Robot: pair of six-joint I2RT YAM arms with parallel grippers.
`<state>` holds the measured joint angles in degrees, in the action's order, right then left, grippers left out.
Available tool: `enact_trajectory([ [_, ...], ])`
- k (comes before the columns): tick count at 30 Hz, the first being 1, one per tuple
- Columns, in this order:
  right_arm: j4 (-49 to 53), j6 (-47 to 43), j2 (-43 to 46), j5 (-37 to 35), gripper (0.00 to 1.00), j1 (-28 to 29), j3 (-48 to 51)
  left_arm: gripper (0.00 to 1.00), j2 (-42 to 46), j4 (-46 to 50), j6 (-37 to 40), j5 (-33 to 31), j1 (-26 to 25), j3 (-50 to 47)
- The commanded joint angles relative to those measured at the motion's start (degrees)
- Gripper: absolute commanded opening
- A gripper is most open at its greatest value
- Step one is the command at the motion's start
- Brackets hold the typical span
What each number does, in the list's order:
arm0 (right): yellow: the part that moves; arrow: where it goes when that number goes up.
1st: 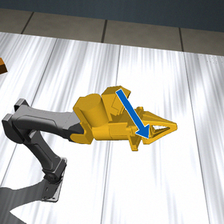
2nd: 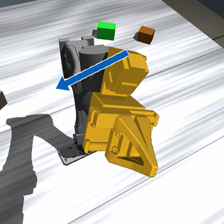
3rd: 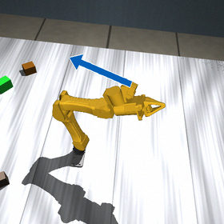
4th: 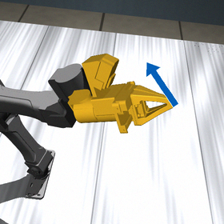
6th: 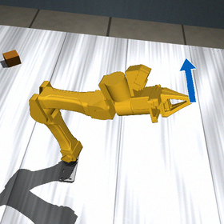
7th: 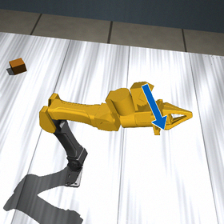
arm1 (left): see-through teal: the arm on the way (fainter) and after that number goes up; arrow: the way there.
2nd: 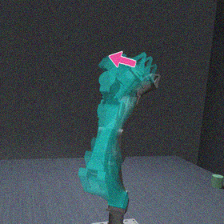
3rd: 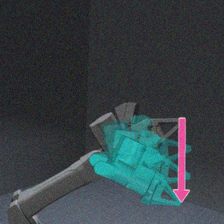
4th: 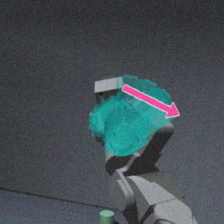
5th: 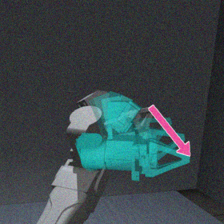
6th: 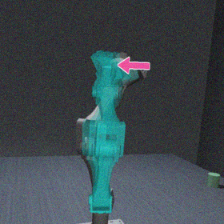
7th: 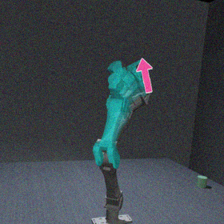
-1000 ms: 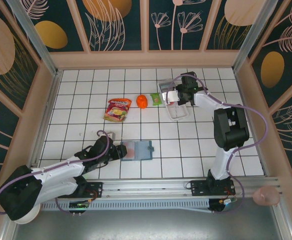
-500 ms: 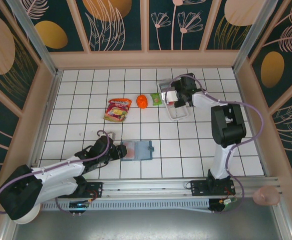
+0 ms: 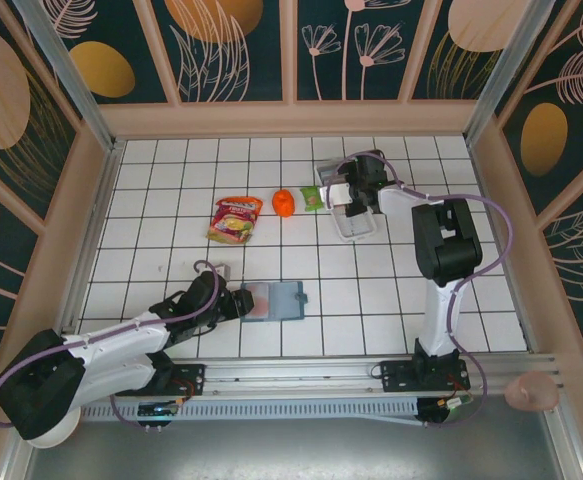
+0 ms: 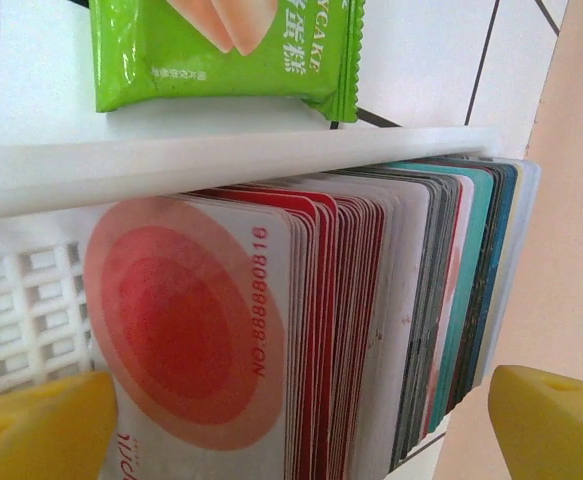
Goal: Put the credit cards into the card holder
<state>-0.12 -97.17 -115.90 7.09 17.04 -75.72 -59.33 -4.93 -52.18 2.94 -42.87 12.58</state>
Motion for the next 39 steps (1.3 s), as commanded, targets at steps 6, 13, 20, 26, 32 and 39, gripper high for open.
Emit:
enact_trajectory([
  [6,-2.0,-1.2,1.0,-0.5,0.88,0.1,-1.5,0.5,-0.7,-0.1,-0.7,0.0,-0.4,0.7],
  [13,-0.6,-1.3,2.4,0.0,0.77,-0.2,-1.5,0.5,0.4,0.3,-0.9,-0.1,-0.4,0.3],
  [20,1.2,-1.1,3.5,0.8,0.76,-0.2,-2.2,0.49,0.6,0.2,-1.1,0.3,-0.4,0.3],
  [26,2.9,-1.2,4.1,1.1,0.63,-0.4,-2.5,0.48,0.8,0.3,-1.1,0.2,-0.4,0.3],
  [32,3.8,-0.9,4.1,1.4,0.57,-0.5,-2.5,0.47,1.4,0.4,-1.2,0.1,-0.4,0.2],
  [39,3.7,-0.9,3.9,1.0,0.47,-0.7,-2.4,0.46,1.4,0.3,-1.4,0.1,-0.4,0.1],
])
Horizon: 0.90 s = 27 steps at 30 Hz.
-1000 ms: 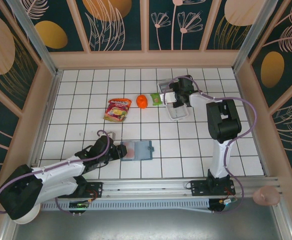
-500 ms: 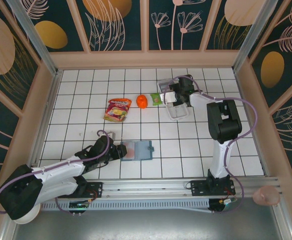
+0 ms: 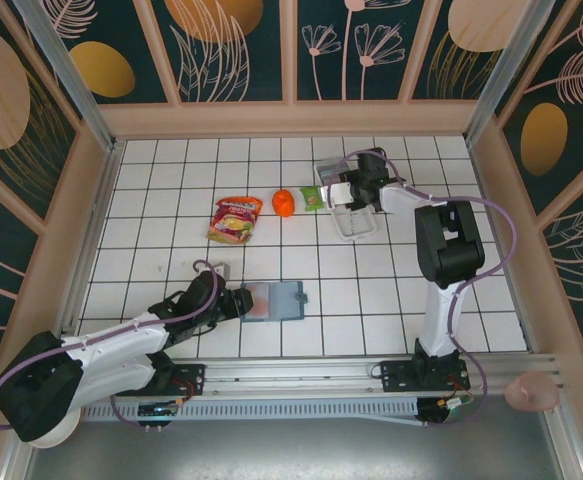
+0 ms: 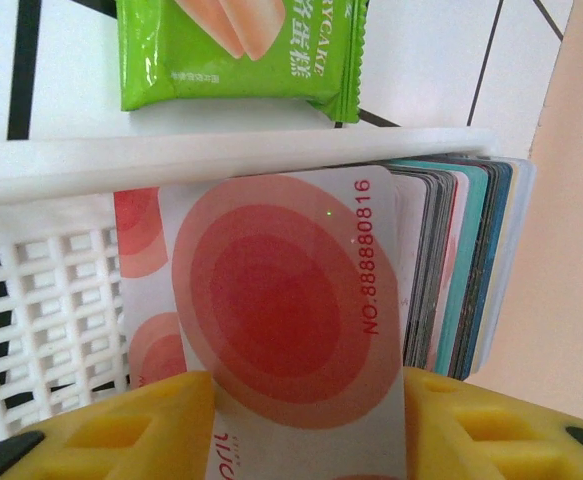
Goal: Put the credit cards into the card holder
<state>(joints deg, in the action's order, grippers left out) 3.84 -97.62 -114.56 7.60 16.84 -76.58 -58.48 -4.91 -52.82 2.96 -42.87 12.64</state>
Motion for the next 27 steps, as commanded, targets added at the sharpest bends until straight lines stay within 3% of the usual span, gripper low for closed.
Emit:
enact_trajectory([
  [1,-0.4,-0.5,2.6,0.5,0.45,-0.6,-1.4,0.46,0.5,0.2,-0.8,0.1,-0.4,0.0],
  [7,-0.1,-0.4,3.1,0.6,0.37,-0.6,-1.2,0.45,0.1,-0.2,-0.7,0.3,-0.4,-0.2],
  [10,0.0,-0.4,3.4,0.5,0.29,-0.6,-0.9,0.45,0.2,-0.4,-0.9,0.3,-0.4,-0.4],
  [21,1.7,-0.2,4.7,0.3,0.17,-0.5,0.7,0.44,1.4,-0.6,-1.4,0.4,-0.4,-1.1],
  [27,7.7,0.0,6.0,0.4,0.03,-0.4,1.0,0.44,2.3,-0.2,-1.4,0.2,-0.3,-1.3],
])
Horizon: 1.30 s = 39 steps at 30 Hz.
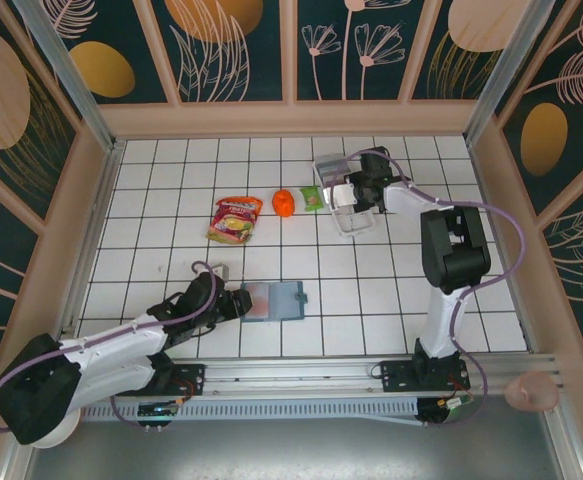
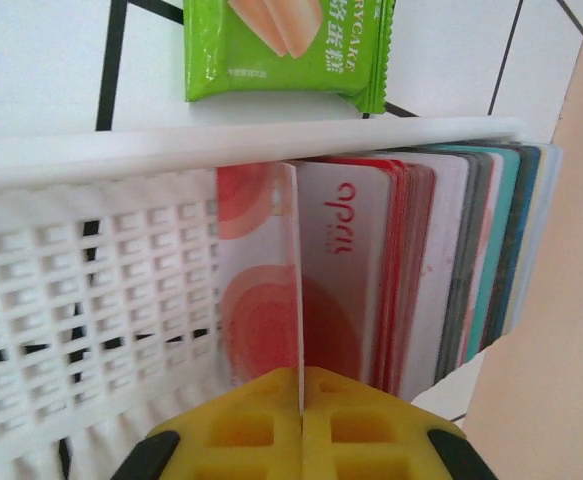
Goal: Put the credit cards into the card holder
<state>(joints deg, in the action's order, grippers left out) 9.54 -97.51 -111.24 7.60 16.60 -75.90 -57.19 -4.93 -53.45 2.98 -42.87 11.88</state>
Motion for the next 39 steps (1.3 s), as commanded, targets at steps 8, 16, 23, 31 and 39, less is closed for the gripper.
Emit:
enact_trajectory([
  [8,11.1,5.8,8.5,2.2,0.0,2.3,2.1,0.46,1.9,0.2,0.0,-0.7,-0.4,0.2],
  [16,5.2,25.2,24.2,3.6,0.0,8.0,9.1,0.47,1.2,1.3,1.2,-2.9,-0.4,2.7],
  [23,0.7,67.1,42.3,2.8,0.0,14.4,14.4,0.5,3.3,2.9,0.3,-6.0,-0.4,3.0],
  [31,3.4,123.6,51.5,-9.5,0.0,31.4,23.3,0.5,3.0,1.2,-2.6,-6.5,-0.4,2.6],
  [39,-6.6,151.8,47.1,-17.6,0.0,47.1,33.7,0.5,2.6,0.4,-4.0,-5.1,-0.4,2.1],
])
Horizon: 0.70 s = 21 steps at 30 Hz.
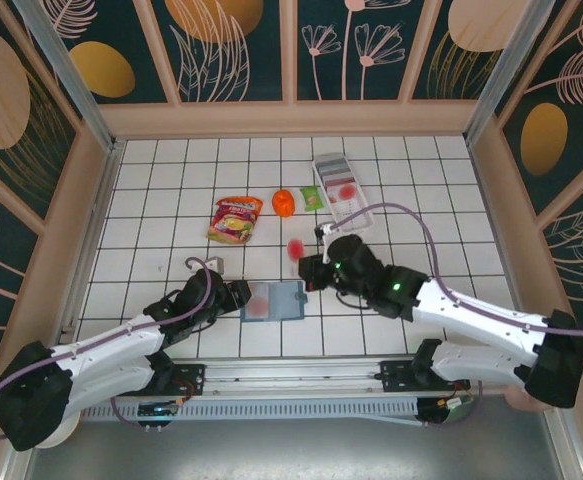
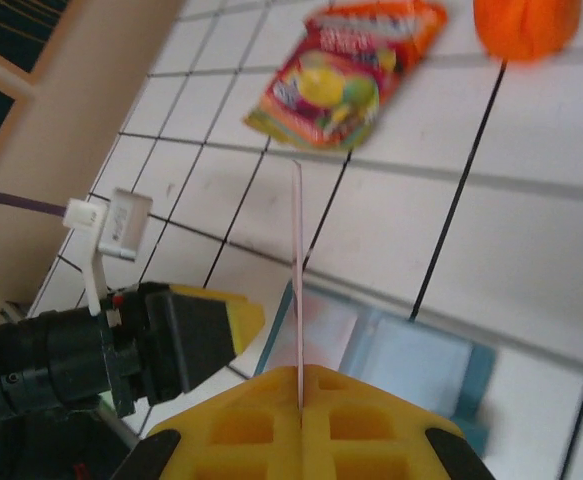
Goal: Put the credit cards into the card holder
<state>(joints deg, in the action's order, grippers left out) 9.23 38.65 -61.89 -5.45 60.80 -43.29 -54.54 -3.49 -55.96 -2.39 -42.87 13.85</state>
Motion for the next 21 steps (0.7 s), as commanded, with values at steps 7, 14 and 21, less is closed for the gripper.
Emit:
enact_trajectory([
  [7,-10.6,22.9,-14.1,-1.2,0.0,5.7,1.8,0.46,-0.1,-2.1,-1.6,2.4,-0.4,-0.6],
  [14,-13.0,25.6,-21.3,1.5,0.0,5.8,2.9,0.42,-1.6,-2.9,-1.2,3.7,-0.4,-0.7],
  [21,-15.1,25.6,-23.5,2.7,0.0,5.7,4.3,0.38,-4.6,-5.4,-0.1,7.3,-0.4,-1.0],
])
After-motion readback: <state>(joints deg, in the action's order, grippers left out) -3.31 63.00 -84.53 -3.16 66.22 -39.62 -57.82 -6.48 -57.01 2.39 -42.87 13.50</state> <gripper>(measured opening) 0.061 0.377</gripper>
